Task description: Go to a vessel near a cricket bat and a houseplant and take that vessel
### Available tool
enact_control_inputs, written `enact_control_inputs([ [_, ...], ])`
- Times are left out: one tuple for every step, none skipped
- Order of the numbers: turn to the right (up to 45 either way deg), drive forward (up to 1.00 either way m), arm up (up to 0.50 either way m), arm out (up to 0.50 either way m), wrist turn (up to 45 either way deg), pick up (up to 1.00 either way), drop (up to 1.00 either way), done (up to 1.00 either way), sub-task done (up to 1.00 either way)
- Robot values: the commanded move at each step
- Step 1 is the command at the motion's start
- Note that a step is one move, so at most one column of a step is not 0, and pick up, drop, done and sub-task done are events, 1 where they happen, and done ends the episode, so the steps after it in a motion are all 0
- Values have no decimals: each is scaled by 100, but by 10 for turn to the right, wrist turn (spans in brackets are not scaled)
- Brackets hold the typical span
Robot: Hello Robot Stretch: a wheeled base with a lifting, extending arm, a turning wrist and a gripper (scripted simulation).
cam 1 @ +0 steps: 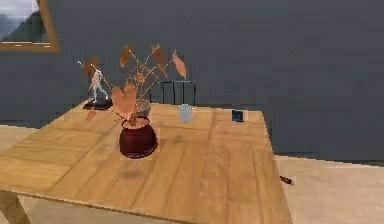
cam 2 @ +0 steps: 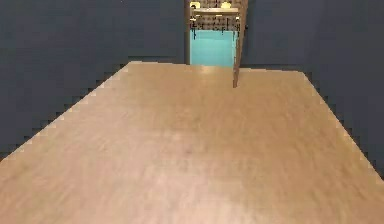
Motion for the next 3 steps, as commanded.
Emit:
enact_control_inputs([
  [450,0,0,0,0,0,0,0,0],
  [120,0,0,0,0,0,0,0,0],
  [0,45,0,0,0,0,0,0,0],
])
